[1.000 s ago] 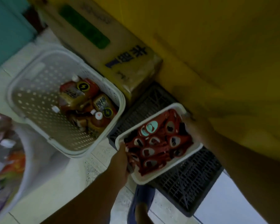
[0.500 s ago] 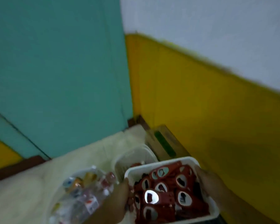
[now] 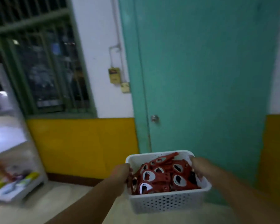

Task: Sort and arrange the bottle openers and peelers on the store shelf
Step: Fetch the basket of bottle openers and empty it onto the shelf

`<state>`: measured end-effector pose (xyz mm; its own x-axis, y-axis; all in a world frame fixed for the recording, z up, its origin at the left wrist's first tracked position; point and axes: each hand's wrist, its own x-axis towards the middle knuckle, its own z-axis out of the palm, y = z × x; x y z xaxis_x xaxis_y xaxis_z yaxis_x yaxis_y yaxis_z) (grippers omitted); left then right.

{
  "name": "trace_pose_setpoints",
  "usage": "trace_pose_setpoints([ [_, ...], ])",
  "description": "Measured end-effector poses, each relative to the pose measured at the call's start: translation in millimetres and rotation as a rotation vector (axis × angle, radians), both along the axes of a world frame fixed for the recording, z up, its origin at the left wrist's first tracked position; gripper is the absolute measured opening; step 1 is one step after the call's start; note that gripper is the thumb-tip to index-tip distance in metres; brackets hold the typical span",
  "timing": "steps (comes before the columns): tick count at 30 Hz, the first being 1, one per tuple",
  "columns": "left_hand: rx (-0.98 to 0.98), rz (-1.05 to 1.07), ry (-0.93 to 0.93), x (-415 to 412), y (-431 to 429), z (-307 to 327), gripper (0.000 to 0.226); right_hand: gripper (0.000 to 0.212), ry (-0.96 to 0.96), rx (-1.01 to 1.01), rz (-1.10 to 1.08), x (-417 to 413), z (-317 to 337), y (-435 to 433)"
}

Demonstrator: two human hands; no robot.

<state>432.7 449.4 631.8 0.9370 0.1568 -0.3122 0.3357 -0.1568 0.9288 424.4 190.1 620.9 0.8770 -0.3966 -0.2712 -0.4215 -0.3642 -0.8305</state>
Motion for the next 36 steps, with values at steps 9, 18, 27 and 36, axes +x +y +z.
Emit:
trace_pose_setpoints([
  [9, 0.009, 0.479, -0.057, -6.9, 287.9, 58.7, 0.03, 0.051, -0.084, -0.057, 0.5, 79.0, 71.6, 298.8],
  [18, 0.038, 0.805, -0.018, -17.5, 472.7, 52.0, 0.028, 0.031, -0.021, -0.009, 0.897, 161.0, 49.9, 543.6],
  [27, 0.063, 1.093, 0.088, -10.5, 596.5, 58.5, 0.019, 0.037, -0.088, -0.007, 1.311, 224.7, 54.8, 745.4],
  [36, 0.056, 1.227, 0.079, 19.6, 758.4, 38.2, 0.021, 0.036, -0.067, 0.02, 1.387, 262.1, 44.7, 914.7],
])
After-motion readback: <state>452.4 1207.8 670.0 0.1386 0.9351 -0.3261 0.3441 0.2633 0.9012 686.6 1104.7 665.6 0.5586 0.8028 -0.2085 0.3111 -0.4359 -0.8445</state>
